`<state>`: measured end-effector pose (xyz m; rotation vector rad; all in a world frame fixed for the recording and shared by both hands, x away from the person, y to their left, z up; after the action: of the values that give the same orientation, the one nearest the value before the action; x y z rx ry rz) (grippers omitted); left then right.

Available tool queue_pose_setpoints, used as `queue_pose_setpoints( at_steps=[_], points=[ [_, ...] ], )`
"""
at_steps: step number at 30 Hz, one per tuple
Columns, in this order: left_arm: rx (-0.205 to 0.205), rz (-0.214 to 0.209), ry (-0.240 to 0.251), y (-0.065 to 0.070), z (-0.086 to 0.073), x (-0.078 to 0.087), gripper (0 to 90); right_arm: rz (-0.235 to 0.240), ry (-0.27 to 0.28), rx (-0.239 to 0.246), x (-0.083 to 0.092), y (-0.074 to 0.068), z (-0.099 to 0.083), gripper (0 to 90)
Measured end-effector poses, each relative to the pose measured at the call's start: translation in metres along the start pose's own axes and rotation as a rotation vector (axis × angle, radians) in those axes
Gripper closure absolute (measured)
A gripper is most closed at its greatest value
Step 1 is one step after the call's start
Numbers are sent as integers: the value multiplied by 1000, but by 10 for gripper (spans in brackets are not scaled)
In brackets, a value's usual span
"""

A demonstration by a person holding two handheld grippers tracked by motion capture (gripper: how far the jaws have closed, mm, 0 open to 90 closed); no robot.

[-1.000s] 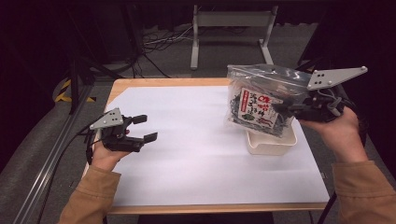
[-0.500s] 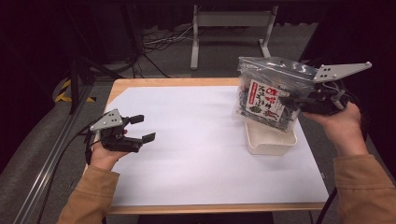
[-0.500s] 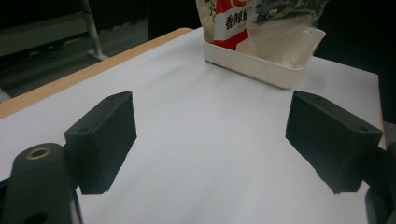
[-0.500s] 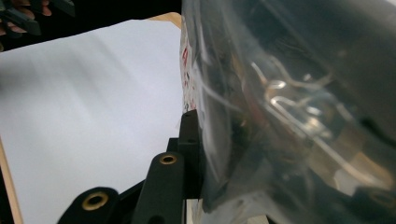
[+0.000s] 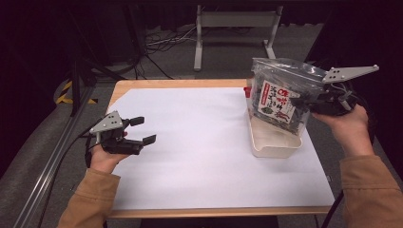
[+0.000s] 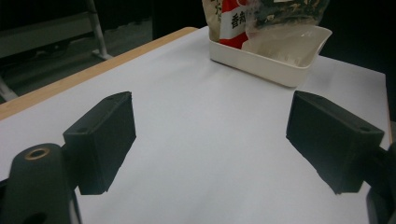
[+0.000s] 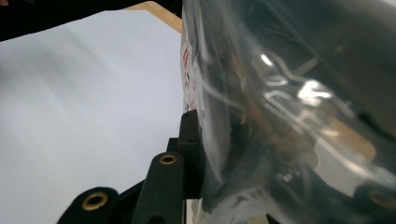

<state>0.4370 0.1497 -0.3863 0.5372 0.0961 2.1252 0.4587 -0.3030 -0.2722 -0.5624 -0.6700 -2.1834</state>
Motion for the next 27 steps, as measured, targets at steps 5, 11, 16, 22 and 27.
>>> queue_pose_setpoints(
  at_steps=[5,11,16,22,27],
  points=[
    [0,1,-2,-1,-1,1,160,-13,-24,-20,-3,2,-4,744],
    [3,5,0,-2,-1,2,160,-23,-49,-38,-7,3,-8,744],
    [0,4,-4,-2,-1,2,160,-24,-73,-48,-12,2,-12,746],
    [5,6,-4,-3,-2,3,160,-18,-108,-45,-22,-1,-18,747],
    [0,11,-4,-4,-2,3,160,-14,-123,-49,-29,-2,-26,747]
  ],
)
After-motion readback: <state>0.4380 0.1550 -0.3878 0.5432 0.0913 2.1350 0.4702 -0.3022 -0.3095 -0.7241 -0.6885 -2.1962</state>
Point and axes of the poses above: each handheld gripper's, and its own axes: x roughly backward along the jaws, z roughly out of its top, y roughly to its right, the point moved 9 cm from there along -x, roughly forward along the jaws, and after that the axes turned 13 degrees about x, right-handed, at the moved point
